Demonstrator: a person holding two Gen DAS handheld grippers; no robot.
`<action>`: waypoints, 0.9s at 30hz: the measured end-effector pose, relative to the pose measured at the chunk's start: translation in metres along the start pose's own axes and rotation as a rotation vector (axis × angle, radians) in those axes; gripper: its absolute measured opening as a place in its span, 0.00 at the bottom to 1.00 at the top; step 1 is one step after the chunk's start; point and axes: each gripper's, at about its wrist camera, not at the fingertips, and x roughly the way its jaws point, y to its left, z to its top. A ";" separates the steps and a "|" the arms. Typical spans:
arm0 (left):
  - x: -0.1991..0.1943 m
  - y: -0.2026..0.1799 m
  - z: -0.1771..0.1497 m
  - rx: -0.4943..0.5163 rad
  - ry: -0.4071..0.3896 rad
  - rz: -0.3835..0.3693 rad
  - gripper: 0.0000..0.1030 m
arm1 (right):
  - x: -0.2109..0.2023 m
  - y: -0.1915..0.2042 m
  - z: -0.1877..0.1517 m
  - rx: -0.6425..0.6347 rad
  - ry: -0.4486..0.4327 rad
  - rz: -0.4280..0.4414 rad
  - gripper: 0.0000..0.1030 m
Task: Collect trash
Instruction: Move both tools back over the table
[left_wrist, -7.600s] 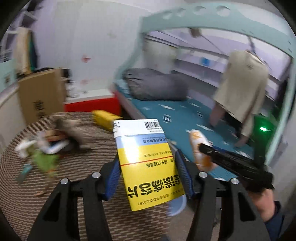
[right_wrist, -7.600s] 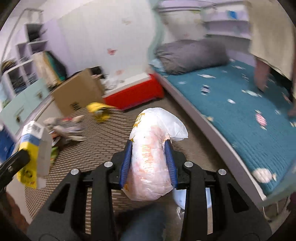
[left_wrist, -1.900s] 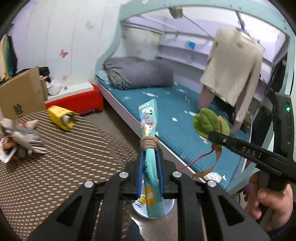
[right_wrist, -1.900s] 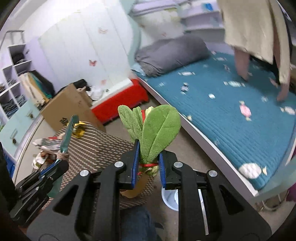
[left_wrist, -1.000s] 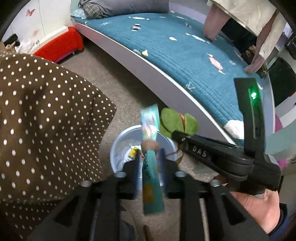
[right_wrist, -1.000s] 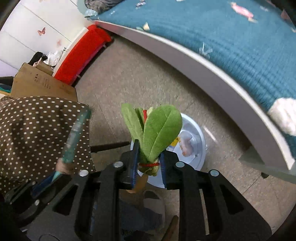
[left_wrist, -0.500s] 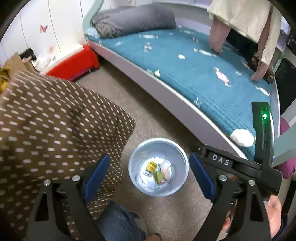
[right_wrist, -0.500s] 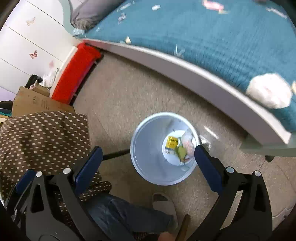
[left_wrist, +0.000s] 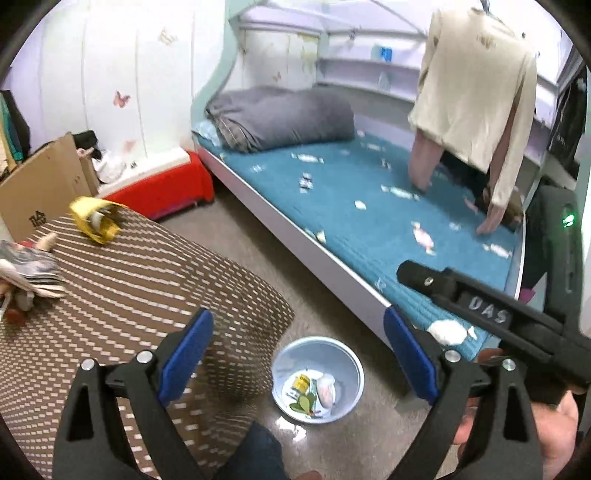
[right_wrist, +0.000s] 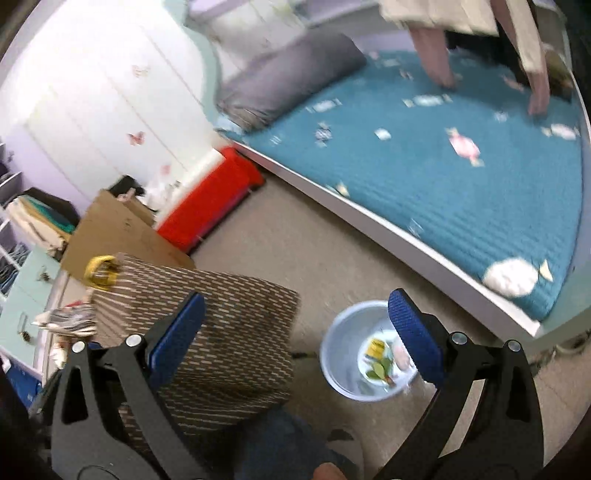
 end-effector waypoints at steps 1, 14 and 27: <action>-0.009 0.004 0.001 -0.006 -0.016 0.000 0.89 | -0.007 0.011 0.001 -0.011 -0.015 0.009 0.94; -0.106 0.072 -0.006 -0.027 -0.204 0.067 0.93 | -0.059 0.134 -0.011 -0.256 -0.125 0.102 0.94; -0.149 0.174 -0.034 -0.164 -0.218 0.225 0.93 | -0.052 0.239 -0.052 -0.502 -0.068 0.205 0.94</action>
